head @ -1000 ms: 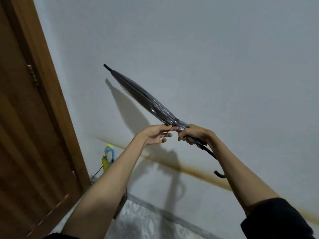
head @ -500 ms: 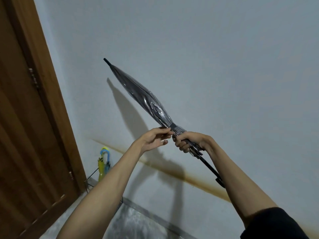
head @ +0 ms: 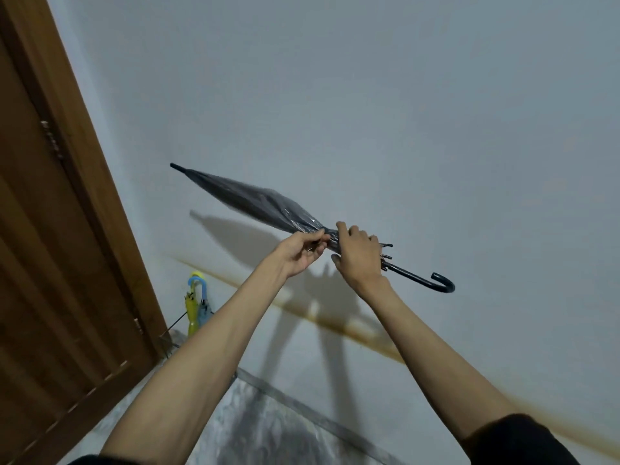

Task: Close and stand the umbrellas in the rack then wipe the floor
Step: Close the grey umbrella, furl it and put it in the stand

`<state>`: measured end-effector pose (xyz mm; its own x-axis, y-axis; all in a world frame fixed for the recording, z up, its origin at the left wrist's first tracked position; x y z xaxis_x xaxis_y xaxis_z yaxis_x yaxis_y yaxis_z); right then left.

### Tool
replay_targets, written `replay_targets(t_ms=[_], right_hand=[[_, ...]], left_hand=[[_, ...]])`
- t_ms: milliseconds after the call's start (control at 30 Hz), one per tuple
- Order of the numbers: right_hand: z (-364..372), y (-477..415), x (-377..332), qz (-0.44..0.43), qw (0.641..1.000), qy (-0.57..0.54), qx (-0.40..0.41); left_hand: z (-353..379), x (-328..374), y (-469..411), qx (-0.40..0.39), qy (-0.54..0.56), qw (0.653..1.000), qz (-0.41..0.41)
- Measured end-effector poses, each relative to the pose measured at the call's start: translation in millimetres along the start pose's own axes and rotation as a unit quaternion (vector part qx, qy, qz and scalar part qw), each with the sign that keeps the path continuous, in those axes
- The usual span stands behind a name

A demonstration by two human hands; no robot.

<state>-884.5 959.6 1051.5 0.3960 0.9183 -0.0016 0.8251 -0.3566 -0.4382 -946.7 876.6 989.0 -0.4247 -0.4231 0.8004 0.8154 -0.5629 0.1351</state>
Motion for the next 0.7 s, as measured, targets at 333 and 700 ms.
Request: replay_targets(t_ms=[333,700], right_hand=[[20.8,-12.3,27.9,0.026,0.998,-0.050,-0.037],[57.6,-4.6,34.2,0.115,0.943,-0.191,-0.249]], left_hand=[[11.4,-8.5,20.4,-0.016,-0.044,0.999,-0.001],[-18.0,-15.1,25.7,0.093,-0.132,0.986,0.050]])
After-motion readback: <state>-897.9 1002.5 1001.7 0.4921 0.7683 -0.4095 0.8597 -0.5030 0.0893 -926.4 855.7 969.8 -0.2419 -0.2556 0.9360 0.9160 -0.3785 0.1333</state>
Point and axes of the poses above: each hand's wrist, its own y-axis away from the middle knuckle, its own z-axis out of the palm, x = y × z, the point moved 10 cm from there along -y, towards the middle knuckle, and after that the axes turned 9 degrees about z, right-handed, at the moved point
